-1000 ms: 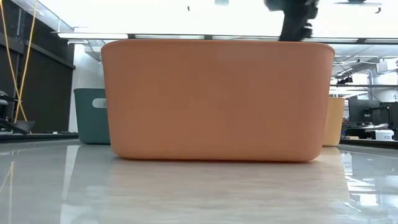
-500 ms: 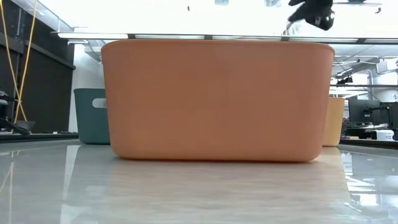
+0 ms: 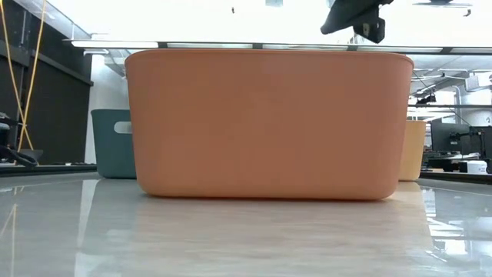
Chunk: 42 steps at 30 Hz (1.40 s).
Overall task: Sort spices by type
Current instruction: Put the bottom left gold seasoning bottle into the blue bin
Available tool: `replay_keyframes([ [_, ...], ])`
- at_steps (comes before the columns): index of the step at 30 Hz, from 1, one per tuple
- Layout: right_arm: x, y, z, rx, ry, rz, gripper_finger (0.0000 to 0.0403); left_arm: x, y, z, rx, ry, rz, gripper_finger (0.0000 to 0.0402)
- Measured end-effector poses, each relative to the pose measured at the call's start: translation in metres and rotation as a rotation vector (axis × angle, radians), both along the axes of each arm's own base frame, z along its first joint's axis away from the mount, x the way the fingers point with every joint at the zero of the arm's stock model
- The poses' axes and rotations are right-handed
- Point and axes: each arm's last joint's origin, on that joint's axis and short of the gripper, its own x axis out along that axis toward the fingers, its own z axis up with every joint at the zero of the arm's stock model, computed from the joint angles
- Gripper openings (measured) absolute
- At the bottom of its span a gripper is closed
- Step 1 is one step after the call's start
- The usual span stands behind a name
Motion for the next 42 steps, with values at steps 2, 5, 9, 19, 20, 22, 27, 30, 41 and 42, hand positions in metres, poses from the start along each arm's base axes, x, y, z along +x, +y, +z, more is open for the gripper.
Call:
replay_keyframes([
  [2,0.002,0.0,-0.002,0.004,0.006,0.003,0.0002,0.0,-0.002,-0.002,0.014,-0.003,-0.027,0.0],
  [5,0.003,0.001,-0.003,0.016,0.007,-0.005,0.0001,0.002,-0.004,-0.005,0.03,-0.01,-0.05,0.0],
  [9,0.003,0.001,-0.003,0.019,0.006,-0.007,0.0001,0.004,-0.008,-0.012,0.068,-0.006,-0.078,0.0],
  [19,0.003,0.001,-0.003,0.017,0.006,-0.005,0.0,0.014,-0.014,-0.025,0.115,0.022,-0.055,0.0],
  [20,0.003,0.001,-0.003,0.017,0.006,-0.005,0.0,0.015,-0.014,-0.025,0.116,0.021,-0.052,0.0],
  [22,0.003,0.001,-0.003,0.017,0.006,-0.004,0.0,0.017,-0.014,-0.026,0.122,0.025,-0.045,0.0],
  [27,0.003,0.001,-0.003,0.015,0.006,-0.003,0.0,0.027,-0.003,-0.028,0.183,0.03,0.015,0.0],
  [30,0.003,0.001,-0.003,0.01,0.007,0.001,0.0,0.035,0.006,-0.029,0.245,0.014,0.051,0.0],
  [41,0.003,0.001,-0.003,0.016,0.006,-0.004,0.0,0.076,0.05,-0.03,0.438,0.014,0.025,0.0],
  [42,0.003,0.001,-0.003,0.016,0.005,-0.004,0.0,0.079,0.054,-0.031,0.452,0.021,0.015,0.0],
])
